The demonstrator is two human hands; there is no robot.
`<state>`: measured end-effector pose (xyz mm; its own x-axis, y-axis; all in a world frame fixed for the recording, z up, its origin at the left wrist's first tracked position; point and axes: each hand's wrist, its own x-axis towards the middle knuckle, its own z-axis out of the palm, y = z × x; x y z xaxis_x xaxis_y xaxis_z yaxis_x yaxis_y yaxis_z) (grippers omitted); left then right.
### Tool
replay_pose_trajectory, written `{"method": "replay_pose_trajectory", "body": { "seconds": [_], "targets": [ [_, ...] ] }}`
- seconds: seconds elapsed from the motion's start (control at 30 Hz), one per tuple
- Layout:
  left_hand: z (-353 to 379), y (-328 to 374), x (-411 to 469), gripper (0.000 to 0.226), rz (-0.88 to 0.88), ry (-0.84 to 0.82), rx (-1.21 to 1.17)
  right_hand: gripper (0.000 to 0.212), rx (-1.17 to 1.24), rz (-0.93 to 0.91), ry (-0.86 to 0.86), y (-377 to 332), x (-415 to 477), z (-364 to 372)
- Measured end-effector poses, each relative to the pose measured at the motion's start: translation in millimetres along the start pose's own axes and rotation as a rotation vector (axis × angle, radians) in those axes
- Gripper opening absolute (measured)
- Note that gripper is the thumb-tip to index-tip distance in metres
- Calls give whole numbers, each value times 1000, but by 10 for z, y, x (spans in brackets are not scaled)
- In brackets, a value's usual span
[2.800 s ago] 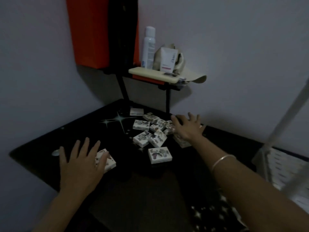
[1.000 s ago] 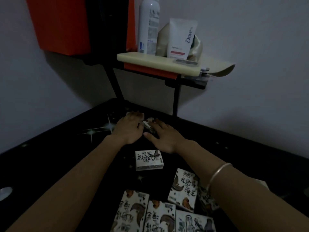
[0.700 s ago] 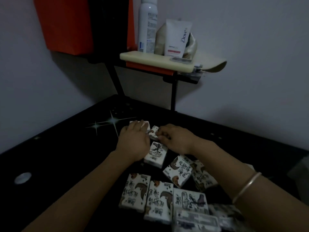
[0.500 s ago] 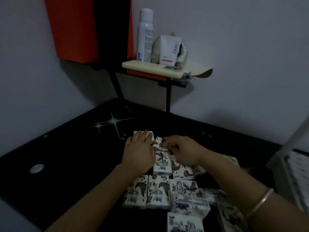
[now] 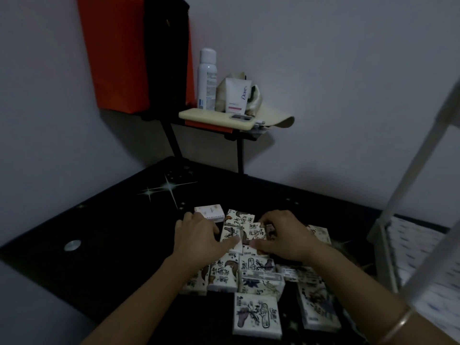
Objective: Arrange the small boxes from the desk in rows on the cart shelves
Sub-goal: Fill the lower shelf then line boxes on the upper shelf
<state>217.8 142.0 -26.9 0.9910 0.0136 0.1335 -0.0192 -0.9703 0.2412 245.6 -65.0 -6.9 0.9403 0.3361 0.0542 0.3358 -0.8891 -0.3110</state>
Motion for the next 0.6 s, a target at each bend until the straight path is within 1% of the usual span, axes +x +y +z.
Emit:
{"method": "replay_pose_trajectory", "body": {
  "seconds": [0.07, 0.2, 0.27, 0.4, 0.5, 0.6],
  "targets": [
    [28, 73, -12, 65, -11, -22, -8, 51, 94, 9, 83, -34, -44, -2],
    [35, 153, 1, 55, -32, -32, -64, 29, 236, 25, 274, -82, -152, -73],
    [32, 171, -10, 52, -27, -16, -137, 21, 312, 28, 321, -79, -210, -128],
    [21, 197, -78, 50, -6, 46, -270, 18, 399, 39, 352, -68, -343, -243],
    [-43, 198, -110, 43, -1, 58, -504, 17, 395, 21, 357, -61, -463, -370],
    [-199, 216, -126, 36, -3, 25, -752, 16, 356, 4, 373, -79, -610, -545]
  ]
}}
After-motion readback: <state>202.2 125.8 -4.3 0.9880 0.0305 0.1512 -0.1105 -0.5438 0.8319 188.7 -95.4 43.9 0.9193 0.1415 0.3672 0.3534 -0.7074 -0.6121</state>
